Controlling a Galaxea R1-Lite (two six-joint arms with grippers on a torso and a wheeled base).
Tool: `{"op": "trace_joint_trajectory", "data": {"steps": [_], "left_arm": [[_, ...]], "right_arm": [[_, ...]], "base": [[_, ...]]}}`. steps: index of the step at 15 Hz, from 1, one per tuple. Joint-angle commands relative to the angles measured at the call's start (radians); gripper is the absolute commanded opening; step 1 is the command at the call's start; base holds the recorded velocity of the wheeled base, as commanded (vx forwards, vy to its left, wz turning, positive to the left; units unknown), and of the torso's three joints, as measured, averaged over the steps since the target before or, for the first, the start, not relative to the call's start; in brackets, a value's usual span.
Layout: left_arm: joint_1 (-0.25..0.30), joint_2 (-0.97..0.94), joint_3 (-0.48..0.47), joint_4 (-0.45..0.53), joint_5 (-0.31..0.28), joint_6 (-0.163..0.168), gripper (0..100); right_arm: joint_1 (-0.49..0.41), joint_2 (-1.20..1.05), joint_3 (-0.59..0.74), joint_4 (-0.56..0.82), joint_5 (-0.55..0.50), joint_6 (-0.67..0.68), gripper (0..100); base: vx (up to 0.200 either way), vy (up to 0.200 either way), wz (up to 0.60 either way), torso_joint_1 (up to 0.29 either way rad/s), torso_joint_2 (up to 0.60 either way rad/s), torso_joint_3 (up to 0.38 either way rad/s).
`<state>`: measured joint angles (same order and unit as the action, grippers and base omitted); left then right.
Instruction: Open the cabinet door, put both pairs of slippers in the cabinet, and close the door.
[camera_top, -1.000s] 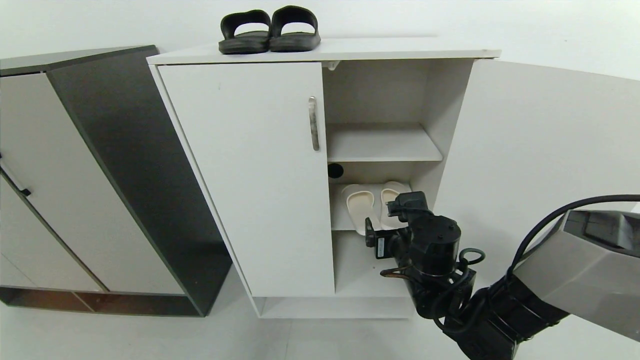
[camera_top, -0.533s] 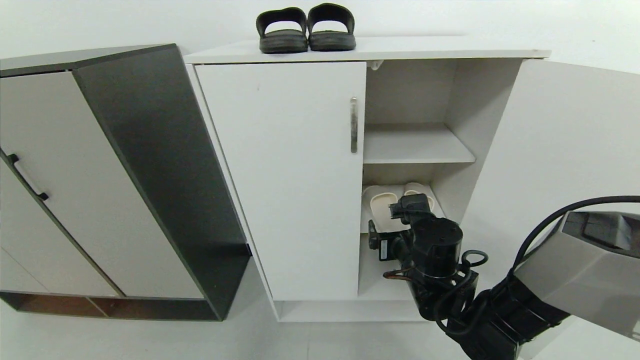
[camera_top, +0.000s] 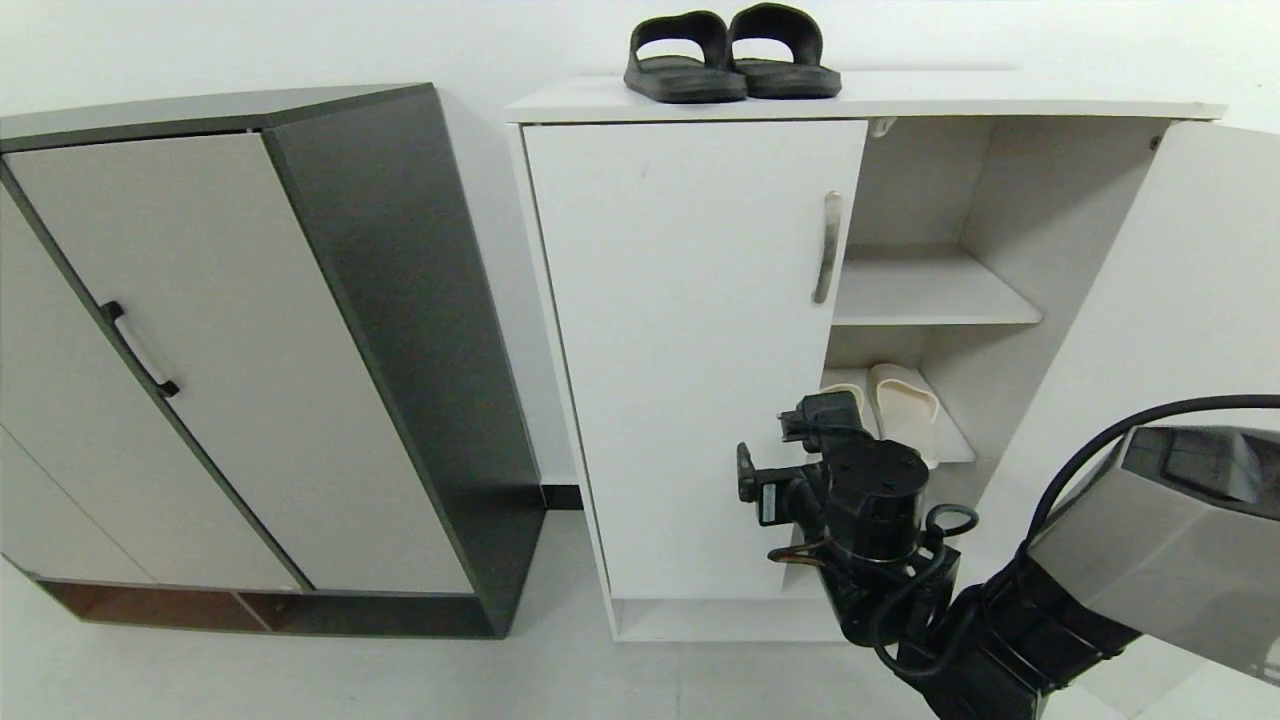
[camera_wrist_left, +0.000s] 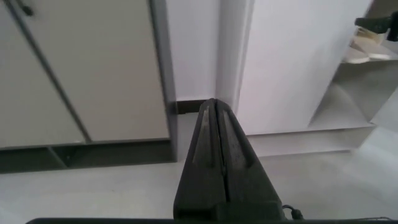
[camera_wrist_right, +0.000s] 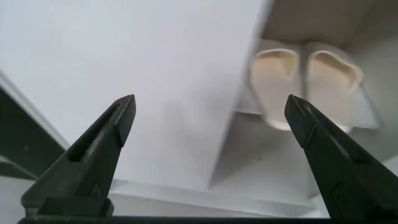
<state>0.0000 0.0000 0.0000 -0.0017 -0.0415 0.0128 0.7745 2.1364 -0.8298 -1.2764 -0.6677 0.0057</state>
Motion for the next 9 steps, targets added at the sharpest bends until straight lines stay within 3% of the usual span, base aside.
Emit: {"op": "trace_joint_trajectory", "data": {"steps": [1, 9], "left_arm": [[0.000, 0.002, 0.000, 0.000, 0.000, 0.000, 0], [0.000, 0.002, 0.000, 0.000, 0.002, 0.000, 0]], "right_arm": [[0.000, 0.002, 0.008, -0.008, 0.003, -0.003, 100], [0.002, -0.001, 0.021, -0.024, 0.022, -0.010, 100]], "base": [[0.000, 0.000, 0.00, 0.000, 0.00, 0.000], [0.000, 0.000, 0.00, 0.000, 0.00, 0.000]]}}
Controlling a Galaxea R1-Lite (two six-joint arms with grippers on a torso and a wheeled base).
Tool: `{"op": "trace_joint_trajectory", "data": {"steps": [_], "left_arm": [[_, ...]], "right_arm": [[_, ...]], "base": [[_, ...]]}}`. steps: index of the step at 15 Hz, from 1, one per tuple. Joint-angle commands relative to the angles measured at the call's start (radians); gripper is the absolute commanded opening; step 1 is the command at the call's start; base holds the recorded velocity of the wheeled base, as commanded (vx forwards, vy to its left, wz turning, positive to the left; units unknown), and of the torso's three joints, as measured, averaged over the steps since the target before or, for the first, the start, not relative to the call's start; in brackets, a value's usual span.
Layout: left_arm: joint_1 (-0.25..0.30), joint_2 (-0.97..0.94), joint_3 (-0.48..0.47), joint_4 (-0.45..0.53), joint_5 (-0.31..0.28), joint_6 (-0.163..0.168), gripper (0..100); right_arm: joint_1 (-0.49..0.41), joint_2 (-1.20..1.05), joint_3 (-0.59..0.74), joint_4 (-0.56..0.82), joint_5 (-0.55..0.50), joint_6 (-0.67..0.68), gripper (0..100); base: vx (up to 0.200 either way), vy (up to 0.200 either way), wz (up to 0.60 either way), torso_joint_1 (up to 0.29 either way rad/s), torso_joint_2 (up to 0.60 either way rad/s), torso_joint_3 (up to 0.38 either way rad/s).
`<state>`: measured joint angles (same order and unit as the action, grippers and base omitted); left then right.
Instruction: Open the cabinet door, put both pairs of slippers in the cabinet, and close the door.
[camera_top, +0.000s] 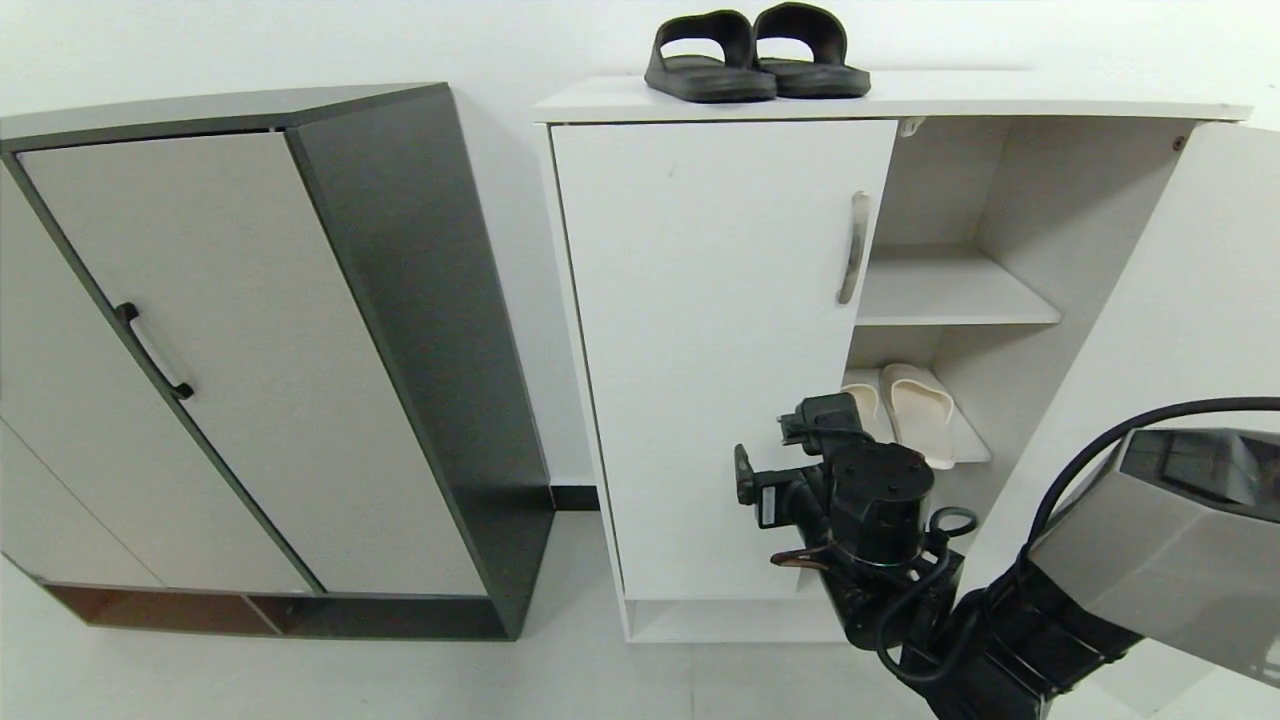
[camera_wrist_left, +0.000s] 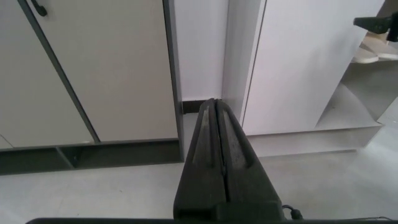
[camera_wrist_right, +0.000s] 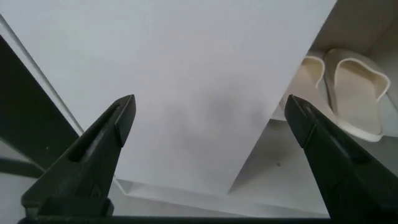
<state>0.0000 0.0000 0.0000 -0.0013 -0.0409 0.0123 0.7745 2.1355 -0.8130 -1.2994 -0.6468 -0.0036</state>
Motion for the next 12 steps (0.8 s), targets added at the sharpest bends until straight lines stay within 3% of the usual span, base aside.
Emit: {"op": "trace_joint_trajectory", "data": {"steps": [1, 12], "left_arm": [[0.000, 0.002, 0.000, 0.000, 0.001, 0.000, 0], [0.000, 0.002, 0.000, 0.000, 0.001, -0.002, 0]], "right_arm": [[0.000, 0.000, 0.009, -0.001, 0.003, -0.001, 100], [0.000, 0.003, 0.020, -0.035, 0.019, -0.022, 100]], "base": [[0.000, 0.000, 0.00, 0.000, 0.00, 0.000], [0.000, 0.000, 0.00, 0.000, -0.01, -0.005]]}}
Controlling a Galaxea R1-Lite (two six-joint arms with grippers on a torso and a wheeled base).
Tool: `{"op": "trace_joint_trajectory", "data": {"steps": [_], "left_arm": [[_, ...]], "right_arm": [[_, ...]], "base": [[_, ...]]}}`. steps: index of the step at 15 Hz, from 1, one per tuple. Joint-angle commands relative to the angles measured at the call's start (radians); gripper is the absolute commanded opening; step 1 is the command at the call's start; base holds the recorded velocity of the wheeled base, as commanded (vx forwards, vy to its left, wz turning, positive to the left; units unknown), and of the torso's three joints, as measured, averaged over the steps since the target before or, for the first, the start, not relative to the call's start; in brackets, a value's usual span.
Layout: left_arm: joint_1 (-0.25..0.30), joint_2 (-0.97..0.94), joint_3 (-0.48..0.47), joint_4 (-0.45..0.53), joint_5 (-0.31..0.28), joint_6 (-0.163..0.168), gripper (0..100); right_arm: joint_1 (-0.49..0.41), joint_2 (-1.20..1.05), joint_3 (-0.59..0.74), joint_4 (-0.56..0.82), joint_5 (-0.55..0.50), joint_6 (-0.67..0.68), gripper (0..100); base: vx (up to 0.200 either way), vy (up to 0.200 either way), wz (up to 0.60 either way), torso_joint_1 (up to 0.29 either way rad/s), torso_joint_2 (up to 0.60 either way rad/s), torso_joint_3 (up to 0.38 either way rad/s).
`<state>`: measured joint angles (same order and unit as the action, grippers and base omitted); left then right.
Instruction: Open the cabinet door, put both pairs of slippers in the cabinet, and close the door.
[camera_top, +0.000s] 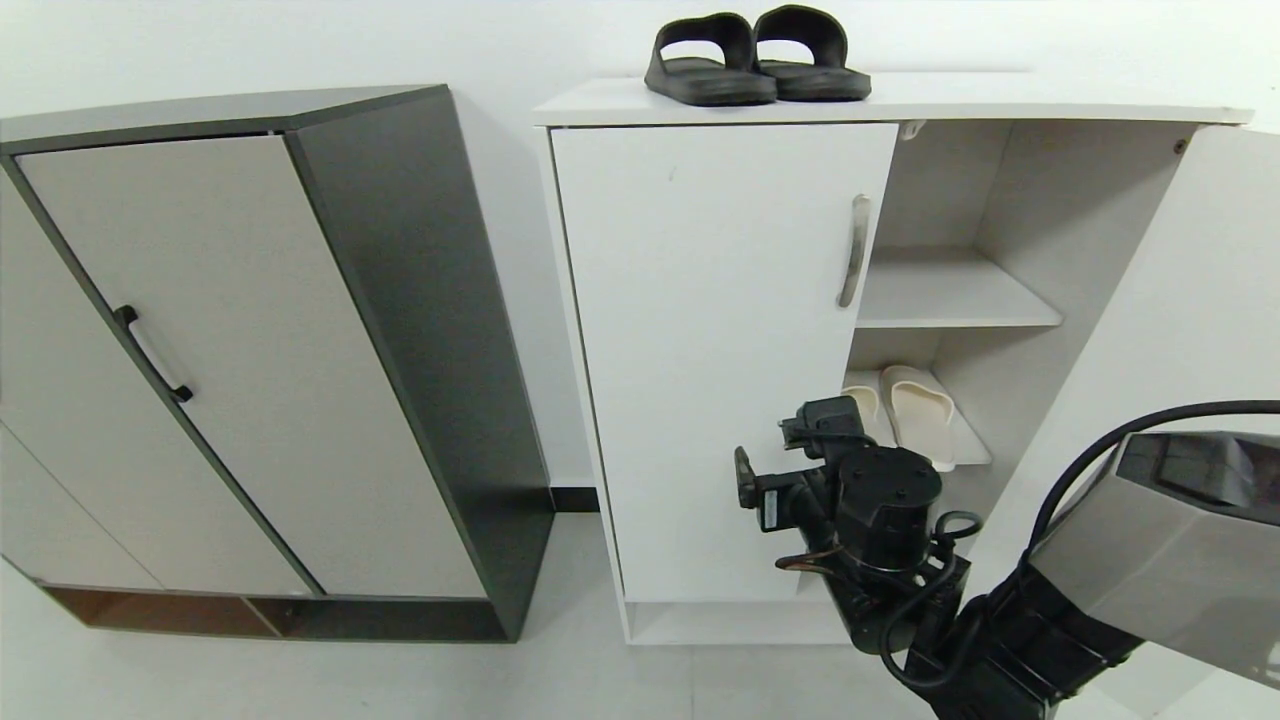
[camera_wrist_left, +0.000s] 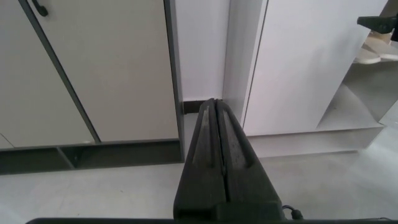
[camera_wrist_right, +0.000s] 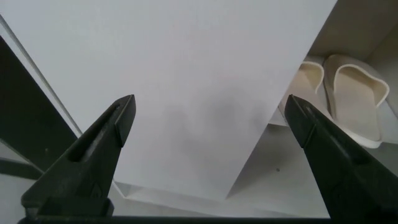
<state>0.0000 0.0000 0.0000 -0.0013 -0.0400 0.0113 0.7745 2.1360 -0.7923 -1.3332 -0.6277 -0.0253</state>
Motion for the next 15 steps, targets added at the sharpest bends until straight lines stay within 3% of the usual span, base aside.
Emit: {"op": "trace_joint_trajectory", "data": {"steps": [1, 7, 15], "left_arm": [[0.000, 0.002, 0.000, 0.000, 0.000, -0.001, 0], [0.000, 0.002, 0.000, 0.000, 0.000, -0.001, 0], [0.000, 0.002, 0.000, 0.000, 0.000, -0.001, 0]], "right_arm": [[0.000, 0.004, -0.001, -0.001, 0.000, -0.001, 100], [0.000, 0.004, -0.001, 0.002, -0.001, -0.001, 100], [0.000, 0.004, 0.001, 0.000, -0.001, -0.007, 100]], "base": [[0.000, 0.000, 0.00, 0.002, -0.25, -0.261], [0.000, 0.000, 0.00, 0.039, -0.39, -0.354], [0.000, 0.000, 0.00, 0.135, -0.46, -0.334]]}}
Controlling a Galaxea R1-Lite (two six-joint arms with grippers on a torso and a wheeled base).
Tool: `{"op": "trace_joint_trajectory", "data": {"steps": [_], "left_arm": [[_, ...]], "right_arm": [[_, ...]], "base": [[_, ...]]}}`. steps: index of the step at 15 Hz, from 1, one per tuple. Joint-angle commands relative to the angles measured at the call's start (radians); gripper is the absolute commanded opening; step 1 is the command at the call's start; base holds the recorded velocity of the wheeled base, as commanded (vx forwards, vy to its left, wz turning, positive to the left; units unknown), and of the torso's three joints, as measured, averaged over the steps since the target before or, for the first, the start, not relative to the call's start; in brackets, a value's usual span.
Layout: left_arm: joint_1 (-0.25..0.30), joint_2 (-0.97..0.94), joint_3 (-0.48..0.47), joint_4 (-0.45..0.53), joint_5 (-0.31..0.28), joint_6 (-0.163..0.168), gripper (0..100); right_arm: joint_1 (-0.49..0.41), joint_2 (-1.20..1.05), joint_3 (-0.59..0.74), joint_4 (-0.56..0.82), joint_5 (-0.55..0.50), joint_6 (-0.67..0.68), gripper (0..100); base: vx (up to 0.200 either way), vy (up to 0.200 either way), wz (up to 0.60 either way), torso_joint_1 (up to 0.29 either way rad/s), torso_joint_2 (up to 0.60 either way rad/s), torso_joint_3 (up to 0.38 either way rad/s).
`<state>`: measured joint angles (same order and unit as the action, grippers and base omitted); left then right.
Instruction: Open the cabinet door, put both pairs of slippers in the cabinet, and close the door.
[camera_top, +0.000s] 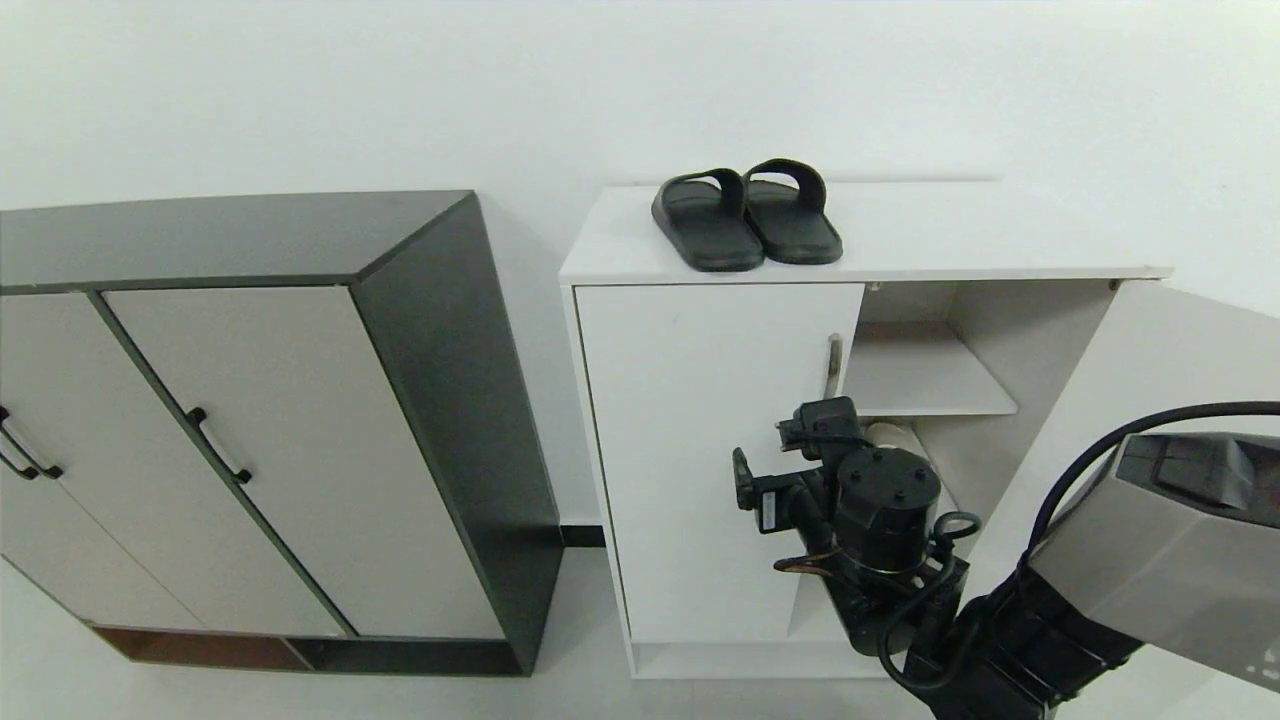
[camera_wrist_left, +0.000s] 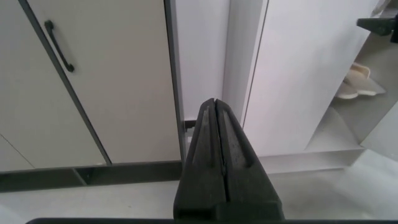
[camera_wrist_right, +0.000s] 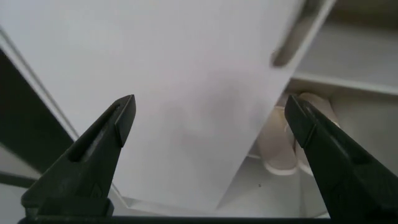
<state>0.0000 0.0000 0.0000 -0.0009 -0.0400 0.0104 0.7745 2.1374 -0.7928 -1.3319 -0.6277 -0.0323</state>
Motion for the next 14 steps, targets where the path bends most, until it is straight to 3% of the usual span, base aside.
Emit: {"op": "trace_joint_trajectory", "data": {"steps": [1, 14], "left_arm": [[0.000, 0.002, 0.000, -0.001, 0.000, 0.000, 0], [0.000, 0.000, 0.000, -0.001, 0.000, 0.000, 0]], "right_arm": [[0.000, 0.002, 0.001, 0.000, 0.000, -0.001, 100], [0.000, -0.004, 0.007, -0.003, -0.001, -0.009, 100]], "base": [[0.000, 0.000, 0.00, 0.163, -0.48, -0.310], [0.000, 0.000, 0.00, 0.212, -0.52, -0.314]]}}
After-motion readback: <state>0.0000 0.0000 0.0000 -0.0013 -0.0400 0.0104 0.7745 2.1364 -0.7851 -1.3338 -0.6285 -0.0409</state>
